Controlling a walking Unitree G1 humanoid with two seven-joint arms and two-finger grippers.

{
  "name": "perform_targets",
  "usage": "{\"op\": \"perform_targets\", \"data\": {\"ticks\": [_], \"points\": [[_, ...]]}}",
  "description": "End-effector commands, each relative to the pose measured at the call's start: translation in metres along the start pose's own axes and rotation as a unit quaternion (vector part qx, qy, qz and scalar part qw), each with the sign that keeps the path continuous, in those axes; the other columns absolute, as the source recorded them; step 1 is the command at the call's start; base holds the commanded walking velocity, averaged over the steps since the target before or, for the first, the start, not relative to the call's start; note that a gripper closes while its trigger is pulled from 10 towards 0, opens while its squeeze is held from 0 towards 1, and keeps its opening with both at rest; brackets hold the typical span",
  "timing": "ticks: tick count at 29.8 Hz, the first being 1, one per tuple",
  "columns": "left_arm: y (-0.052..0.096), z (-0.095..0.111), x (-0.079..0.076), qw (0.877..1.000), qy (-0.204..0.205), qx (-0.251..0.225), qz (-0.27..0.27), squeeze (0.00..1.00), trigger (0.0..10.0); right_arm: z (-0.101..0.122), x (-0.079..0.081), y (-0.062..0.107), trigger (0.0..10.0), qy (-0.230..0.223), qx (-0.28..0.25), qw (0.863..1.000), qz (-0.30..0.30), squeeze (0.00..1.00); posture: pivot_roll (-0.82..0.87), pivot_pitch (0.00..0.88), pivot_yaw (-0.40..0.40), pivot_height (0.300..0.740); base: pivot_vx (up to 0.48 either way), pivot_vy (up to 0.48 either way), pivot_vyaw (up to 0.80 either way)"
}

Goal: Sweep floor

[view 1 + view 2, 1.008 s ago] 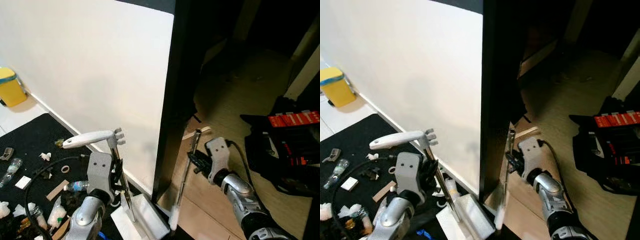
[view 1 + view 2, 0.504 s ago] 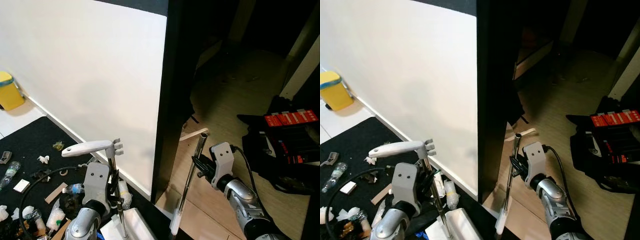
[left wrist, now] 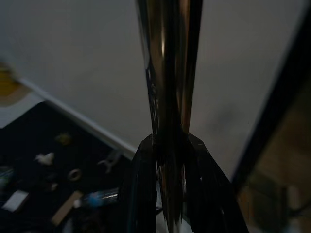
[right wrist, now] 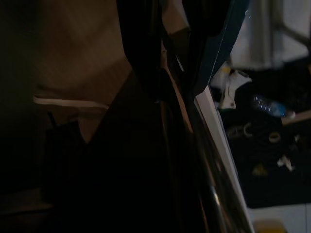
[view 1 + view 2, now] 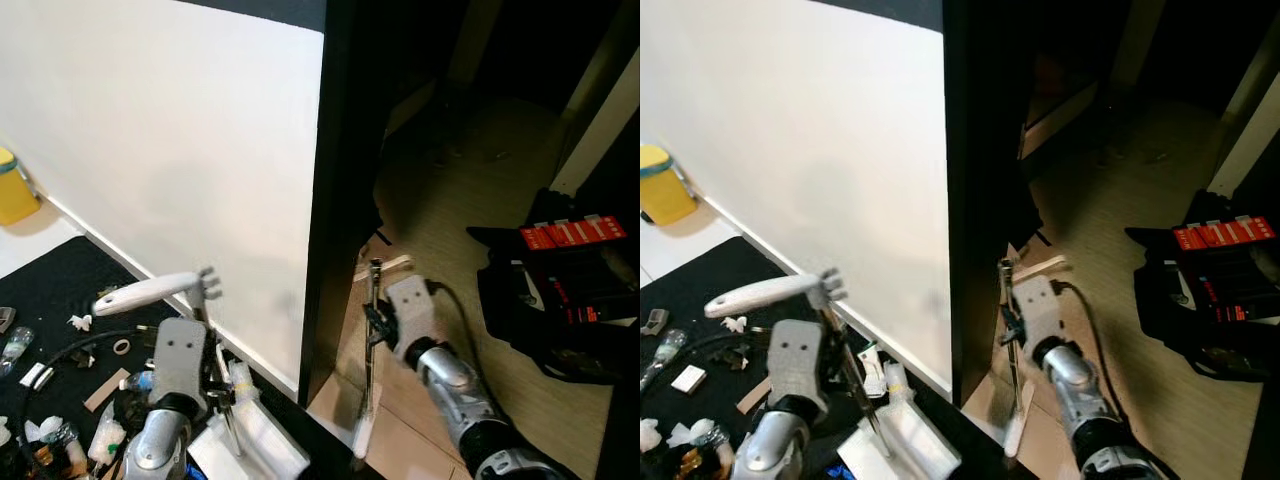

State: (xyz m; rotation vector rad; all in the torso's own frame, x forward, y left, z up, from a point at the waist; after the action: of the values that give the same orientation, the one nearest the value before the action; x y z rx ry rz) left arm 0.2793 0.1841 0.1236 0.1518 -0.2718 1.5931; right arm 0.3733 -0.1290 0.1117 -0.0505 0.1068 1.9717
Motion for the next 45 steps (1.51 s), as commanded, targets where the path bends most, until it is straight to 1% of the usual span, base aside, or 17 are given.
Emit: {"op": "perform_targets", "data": {"ticks": [1, 2, 4, 7, 10, 11, 15, 16, 21, 24, 26, 29, 33, 35, 43, 45], "points": [[0.001, 0.011, 0.012, 0.999, -0.013, -0.025, 0.033, 0.00, 10.0, -0.002, 0.006, -0.003, 10.0, -0.005, 0.013, 1.000, 0.008, 0.00, 0.13, 0.220, -0.011, 0.740, 0.000, 0.000, 0.00], [0.001, 0.011, 0.012, 0.999, -0.013, -0.025, 0.033, 0.00, 10.0, -0.002, 0.006, -0.003, 10.0, -0.005, 0.013, 1.000, 0.008, 0.00, 0.13, 0.220, -0.011, 0.740, 0.000, 0.000, 0.00], [0.003, 0.014, 0.015, 0.999, -0.011, -0.029, 0.040, 0.00, 10.0, -0.004, 0.014, -0.008, 10.0, -0.017, 0.026, 0.999, 0.014, 0.00, 0.14, 0.237, -0.016, 0.740, 0.000, 0.000, 0.00], [0.006, 0.017, 0.017, 0.998, -0.011, -0.033, 0.044, 0.00, 10.0, -0.005, 0.021, -0.014, 10.0, -0.009, 0.045, 0.999, 0.006, 0.00, 0.16, 0.255, -0.020, 0.740, 0.000, 0.000, 0.00], [0.008, 0.019, 0.019, 0.998, -0.010, -0.035, 0.049, 0.00, 10.0, -0.006, 0.021, -0.016, 10.0, -0.014, 0.052, 0.999, -0.005, 0.00, 0.17, 0.264, -0.021, 0.740, 0.000, 0.000, 0.00], [0.010, 0.021, 0.020, 0.998, -0.009, -0.036, 0.053, 0.00, 10.0, -0.007, 0.021, -0.017, 10.0, -0.027, 0.064, 0.997, -0.014, 0.00, 0.18, 0.272, -0.020, 0.740, 0.000, 0.000, 0.00], [0.011, 0.022, 0.020, 0.998, -0.008, -0.037, 0.055, 0.00, 10.0, -0.008, 0.020, -0.018, 10.0, -0.037, 0.070, 0.997, -0.025, 0.00, 0.19, 0.281, -0.019, 0.740, 0.000, 0.000, 0.00], [0.013, 0.023, 0.021, 0.998, -0.006, -0.037, 0.057, 0.00, 10.0, -0.009, 0.018, -0.018, 10.0, -0.049, 0.076, 0.995, -0.037, 0.00, 0.20, 0.292, -0.017, 0.740, 0.000, 0.000, 0.00], [0.015, 0.025, 0.021, 0.998, -0.007, -0.038, 0.057, 0.00, 10.0, -0.009, 0.015, -0.018, 10.0, -0.072, 0.076, 0.993, -0.053, 0.00, 0.21, 0.301, -0.014, 0.740, 0.000, 0.000, 0.00], [0.015, 0.026, 0.022, 0.998, -0.007, -0.037, 0.057, 0.00, 10.0, -0.010, 0.018, -0.019, 10.0, -0.076, 0.079, 0.993, -0.049, 0.00, 0.21, 0.308, -0.013, 0.740, 0.000, 0.000, 0.00], [0.016, 0.029, 0.021, 0.998, -0.006, -0.039, 0.058, 0.00, 10.0, -0.009, 0.023, -0.021, 10.0, -0.087, 0.079, 0.992, -0.042, 0.00, 0.23, 0.316, -0.013, 0.740, 0.000, 0.000, 0.00], [0.017, 0.031, 0.021, 0.997, -0.005, -0.040, 0.059, 0.00, 10.0, -0.007, 0.027, -0.023, 10.0, -0.085, 0.079, 0.992, -0.042, 0.00, 0.24, 0.323, -0.013, 0.740, 0.000, 0.000, 0.00], [0.017, 0.032, 0.022, 0.997, -0.005, -0.042, 0.059, 0.00, 10.0, -0.006, 0.028, -0.024, 10.0, -0.086, 0.079, 0.992, -0.044, 0.00, 0.24, 0.324, -0.013, 0.740, 0.000, 0.000, 0.00], [0.020, 0.036, 0.022, 0.997, -0.004, -0.045, 0.061, 0.00, 10.0, -0.002, 0.034, -0.028, 10.0, -0.090, 0.075, 0.992, -0.043, 0.00, 0.27, 0.336, -0.017, 0.740, 0.000, 0.000, 0.00], [0.026, 0.041, 0.024, 0.997, -0.004, -0.048, 0.066, 0.00, 10.0, -0.002, 0.037, -0.030, 10.0, -0.097, 0.081, 0.990, -0.061, 0.00, 0.29, 0.355, -0.024, 0.740, 0.000, 0.000, 0.00], [0.027, 0.042, 0.024, 0.997, -0.003, -0.047, 0.068, 0.00, 10.0, -0.003, 0.040, -0.030, 10.0, -0.086, 0.085, 0.991, -0.055, 0.00, 0.30, 0.360, -0.026, 0.740, 0.000, 0.000, 0.00]]}}
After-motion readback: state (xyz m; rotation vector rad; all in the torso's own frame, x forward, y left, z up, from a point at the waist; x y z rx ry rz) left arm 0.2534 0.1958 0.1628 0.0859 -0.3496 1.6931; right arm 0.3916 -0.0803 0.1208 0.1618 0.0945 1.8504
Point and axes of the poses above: a point about 5 cm out from each wrist's last joint towards the gripper, its own y axis pointing back from the gripper into the wrist, its own z axis along the axis of the wrist's last joint, x = y × z, the point moved 1 cm from there along -y, pointing out of the wrist towards the gripper, and after that the axes turned 8 degrees about -y, right-handed, at the moved point
